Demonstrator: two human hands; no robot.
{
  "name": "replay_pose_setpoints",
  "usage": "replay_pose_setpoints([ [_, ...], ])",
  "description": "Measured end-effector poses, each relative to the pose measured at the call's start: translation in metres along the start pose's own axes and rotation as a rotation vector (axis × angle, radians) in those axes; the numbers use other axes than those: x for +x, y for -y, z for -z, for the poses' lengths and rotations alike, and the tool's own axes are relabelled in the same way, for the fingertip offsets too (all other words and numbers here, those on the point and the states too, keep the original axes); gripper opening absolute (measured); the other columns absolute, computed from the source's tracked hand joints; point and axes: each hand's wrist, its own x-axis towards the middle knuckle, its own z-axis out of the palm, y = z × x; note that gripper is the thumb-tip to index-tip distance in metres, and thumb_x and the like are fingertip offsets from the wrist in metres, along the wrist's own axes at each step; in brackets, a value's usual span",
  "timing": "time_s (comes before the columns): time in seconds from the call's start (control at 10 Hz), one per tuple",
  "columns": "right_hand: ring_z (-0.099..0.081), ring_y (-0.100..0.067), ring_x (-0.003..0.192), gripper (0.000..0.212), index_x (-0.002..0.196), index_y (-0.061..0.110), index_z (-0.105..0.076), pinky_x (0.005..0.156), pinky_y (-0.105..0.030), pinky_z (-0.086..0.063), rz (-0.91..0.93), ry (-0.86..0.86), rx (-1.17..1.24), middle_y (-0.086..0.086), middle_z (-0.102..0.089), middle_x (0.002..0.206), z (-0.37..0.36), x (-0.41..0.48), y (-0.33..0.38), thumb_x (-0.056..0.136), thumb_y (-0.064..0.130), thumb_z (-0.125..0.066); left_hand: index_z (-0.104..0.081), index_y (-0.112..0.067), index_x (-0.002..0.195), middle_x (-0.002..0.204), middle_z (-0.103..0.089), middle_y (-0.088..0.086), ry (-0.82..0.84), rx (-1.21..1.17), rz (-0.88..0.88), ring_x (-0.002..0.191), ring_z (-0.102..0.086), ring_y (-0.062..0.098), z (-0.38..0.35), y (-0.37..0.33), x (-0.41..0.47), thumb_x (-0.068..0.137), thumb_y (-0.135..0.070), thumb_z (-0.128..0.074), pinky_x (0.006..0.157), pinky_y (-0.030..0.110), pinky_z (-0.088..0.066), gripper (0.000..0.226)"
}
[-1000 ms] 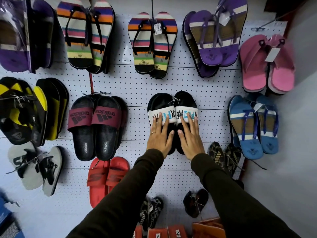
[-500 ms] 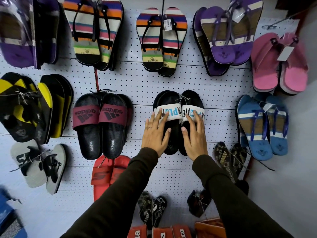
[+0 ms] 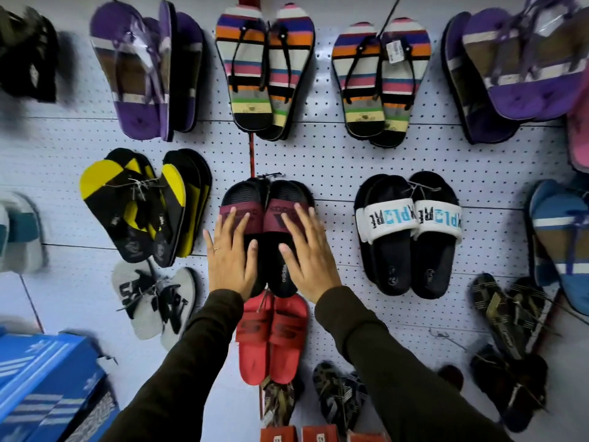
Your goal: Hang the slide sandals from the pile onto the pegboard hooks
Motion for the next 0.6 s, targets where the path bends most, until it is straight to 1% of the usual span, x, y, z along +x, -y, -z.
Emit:
replay_pose_setpoints([
  [0.1,-0.009,-0.028,0.158,0.058,0.155,0.023,-0.037,0.127,-0.049,-0.016,-0.001,0.084,-0.161,-0.002,-0.021,0.168,-0.023,0.009,0.01,0.101,0.046,-0.035,-0.032,-0.03,0.15,0.162,-0.023,-0.001,0.131,0.099,-0.039,0.152,-0.014,0.022,-0.001,0.025,0.005,0.097,-0.041,-0.028,0.124,0.048,-0.003,0.054],
  [0.2,-0.008,-0.029,0.159,0.061,0.158,0.025,-0.029,0.126,-0.05,-0.019,-0.046,0.14,-0.239,-0.002,-0.019,0.169,-0.036,0.01,0.006,0.1,0.045,-0.034,-0.019,-0.033,0.154,0.165,-0.011,-0.003,0.268,0.103,-0.093,0.153,-0.008,0.021,-0.012,0.04,0.012,0.097,-0.045,-0.029,0.125,0.046,-0.01,0.059],
  [0.3,-0.004,-0.029,0.159,0.064,0.16,0.024,-0.024,0.127,-0.049,-0.016,-0.095,0.2,-0.248,-0.002,-0.013,0.17,-0.042,0.012,0.001,0.1,0.046,-0.033,-0.012,-0.033,0.155,0.166,-0.004,-0.002,0.347,0.099,-0.098,0.154,-0.003,0.023,-0.021,0.045,0.02,0.097,-0.046,-0.032,0.125,0.045,-0.012,0.063],
  [0.4,0.001,-0.03,0.159,0.067,0.16,0.023,-0.021,0.127,-0.05,-0.012,-0.12,0.246,-0.246,-0.002,-0.007,0.17,-0.046,0.013,-0.001,0.099,0.047,-0.033,-0.008,-0.034,0.155,0.166,0.002,-0.002,0.376,0.106,-0.094,0.154,0.001,0.024,-0.026,0.048,0.021,0.096,-0.048,-0.031,0.125,0.044,-0.011,0.065],
  [0.6,0.002,-0.027,0.159,0.066,0.16,0.024,-0.021,0.127,-0.049,-0.015,-0.117,0.281,-0.17,0.0,-0.006,0.171,-0.033,0.018,0.008,0.1,0.048,-0.035,-0.008,-0.035,0.155,0.166,0.0,-0.003,0.335,0.123,-0.109,0.154,-0.001,0.022,-0.019,0.043,0.022,0.095,-0.05,-0.029,0.125,0.042,-0.01,0.065],
])
